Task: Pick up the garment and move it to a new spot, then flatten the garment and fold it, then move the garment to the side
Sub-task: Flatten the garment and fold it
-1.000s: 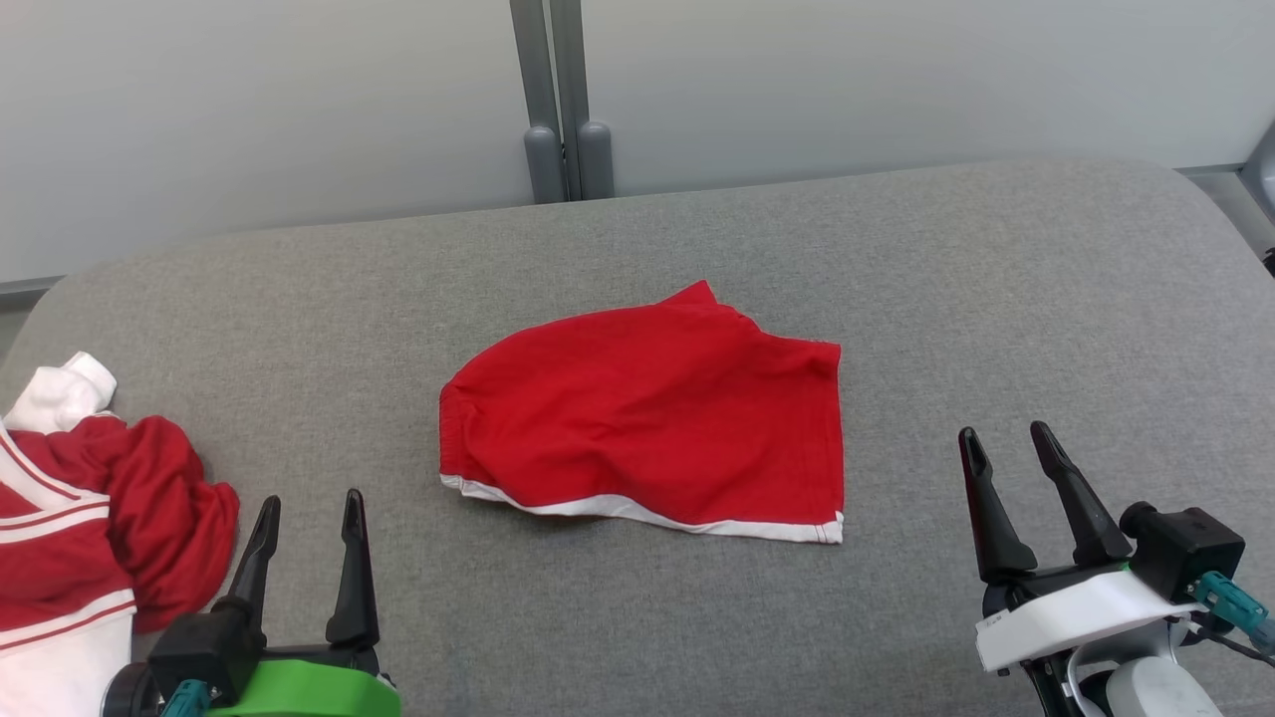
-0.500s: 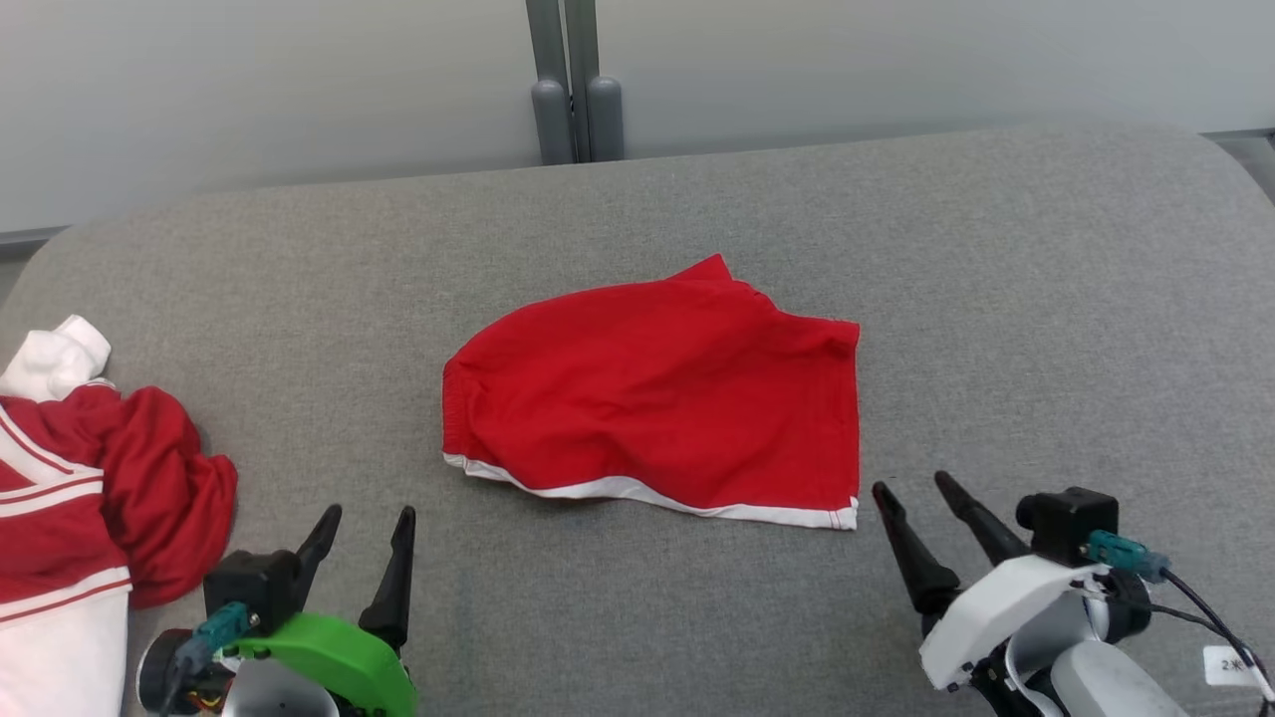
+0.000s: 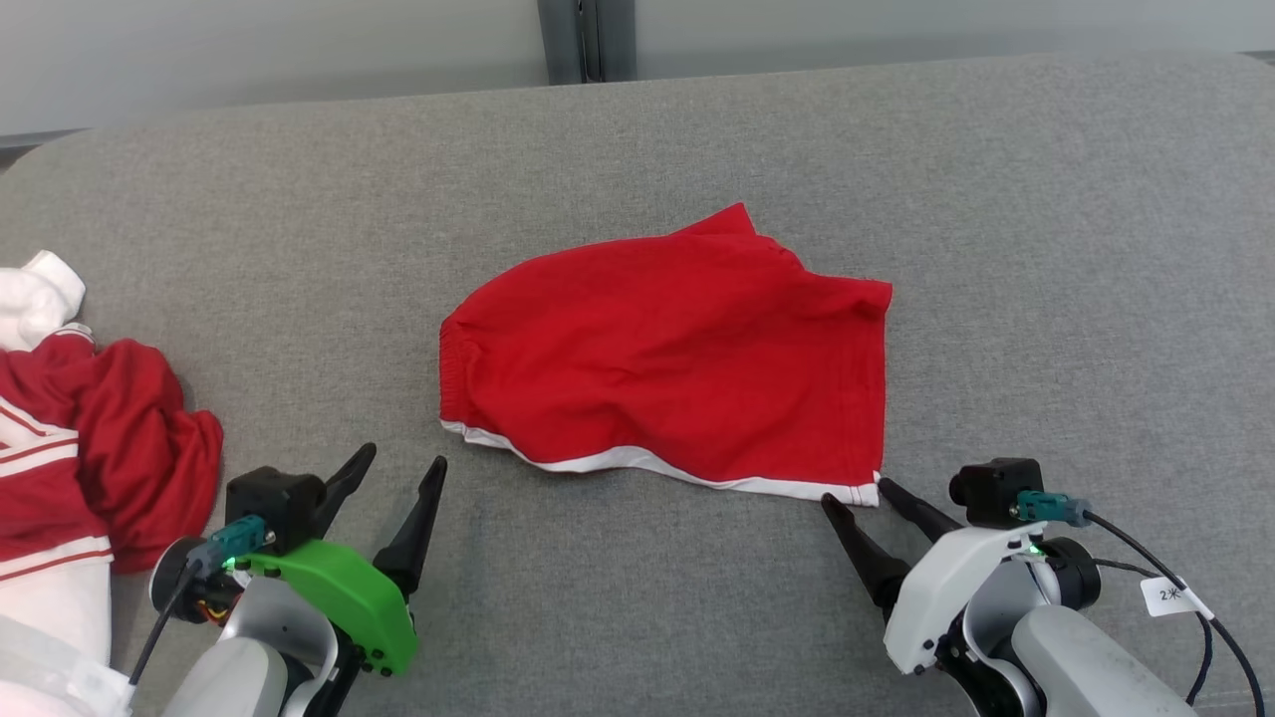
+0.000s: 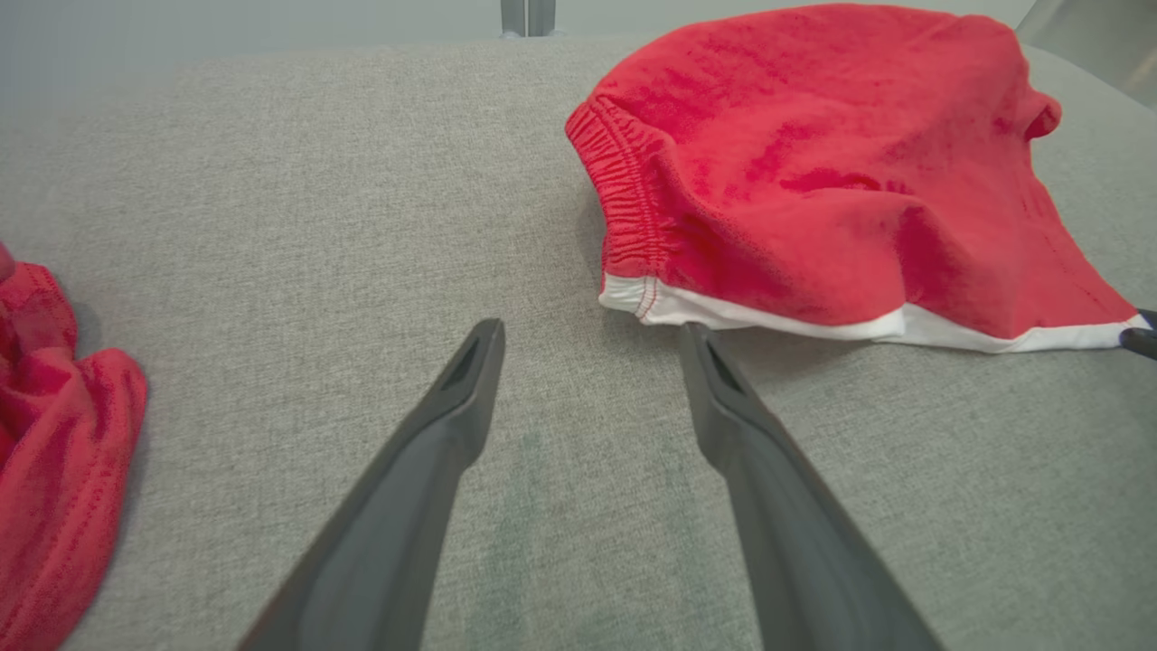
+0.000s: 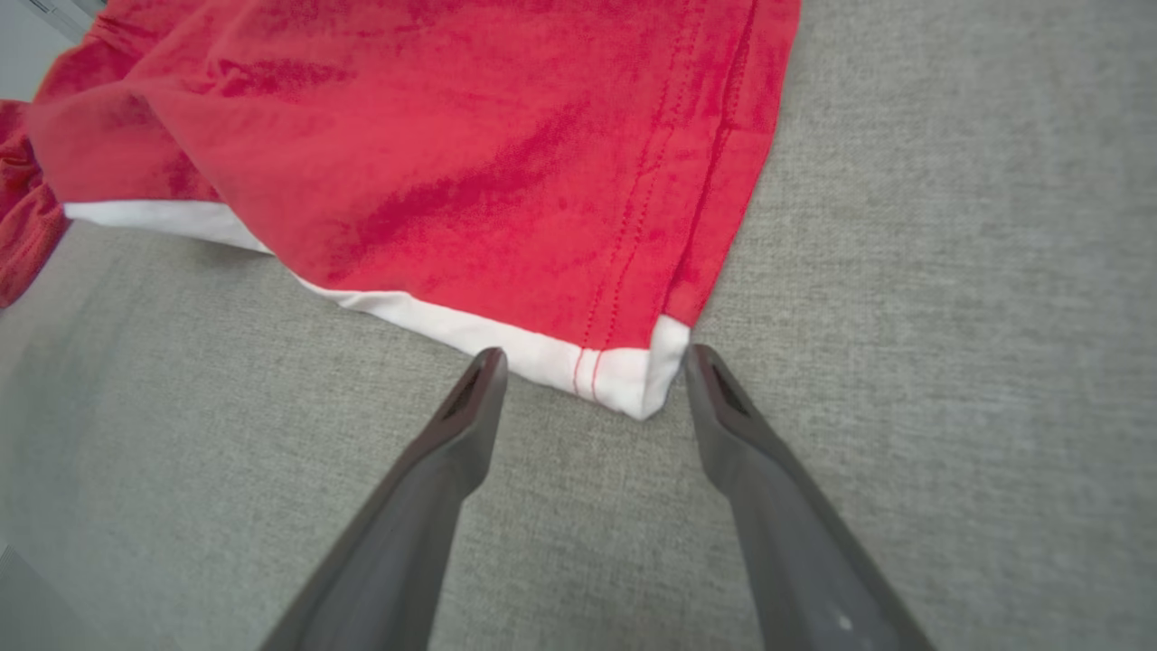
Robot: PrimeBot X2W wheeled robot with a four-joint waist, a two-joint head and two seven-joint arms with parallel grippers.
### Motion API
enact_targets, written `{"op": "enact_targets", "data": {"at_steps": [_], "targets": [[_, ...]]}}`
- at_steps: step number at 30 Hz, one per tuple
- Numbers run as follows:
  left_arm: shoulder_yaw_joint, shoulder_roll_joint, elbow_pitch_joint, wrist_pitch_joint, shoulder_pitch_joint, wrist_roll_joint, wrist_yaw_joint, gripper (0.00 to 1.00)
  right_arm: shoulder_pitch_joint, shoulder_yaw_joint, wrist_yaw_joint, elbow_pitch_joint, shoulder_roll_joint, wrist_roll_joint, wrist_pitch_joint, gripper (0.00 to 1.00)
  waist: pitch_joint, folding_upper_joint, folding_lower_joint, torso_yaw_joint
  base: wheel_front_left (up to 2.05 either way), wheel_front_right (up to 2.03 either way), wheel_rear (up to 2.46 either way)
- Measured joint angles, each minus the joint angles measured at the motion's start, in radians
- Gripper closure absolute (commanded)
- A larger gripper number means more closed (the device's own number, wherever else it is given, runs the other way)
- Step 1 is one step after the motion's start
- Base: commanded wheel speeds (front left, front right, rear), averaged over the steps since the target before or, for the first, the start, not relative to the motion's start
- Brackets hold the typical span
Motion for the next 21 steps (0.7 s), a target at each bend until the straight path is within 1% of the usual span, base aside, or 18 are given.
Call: {"op": "enact_targets", "data": {"at_steps": [8, 12, 17, 20, 21], "targets": [[-0.096, 0.020, 0.072, -0.018, -0.100, -0.054, 0.000, 0.00, -0.038, 0.046, 0.000, 0.020, -0.004, 0.012, -0.026, 0.00, 0.034, 0.0000, 0.0000, -0.005, 0.00, 0.00, 0.00], [-0.155, 0.027, 0.120, -0.031, -0.138, -0.105, 0.000, 0.00, -0.063, 0.065, 0.000, 0.028, -0.002, 0.020, -0.044, 0.00, 0.055, 0.0000, 0.0000, -0.013, 0.00, 0.00, 0.00], [-0.193, 0.045, 0.180, -0.079, -0.183, -0.140, 0.000, 0.00, -0.084, 0.089, 0.001, 0.043, 0.001, 0.036, -0.059, 0.00, 0.071, 0.0000, 0.0000, -0.028, 0.00, 0.00, 0.00], [-0.217, 0.044, 0.196, -0.102, -0.195, -0.155, 0.000, 0.00, -0.090, 0.101, 0.001, 0.052, 0.003, 0.050, -0.071, 0.00, 0.072, 0.0000, 0.0000, -0.035, 0.00, 0.00, 0.00], [-0.225, 0.044, 0.202, -0.108, -0.197, -0.158, 0.000, 0.00, -0.092, 0.105, 0.001, 0.056, 0.004, 0.054, -0.072, 0.10, 0.072, 0.0000, 0.0000, -0.036, 0.00, 0.00, 0.00]]}}
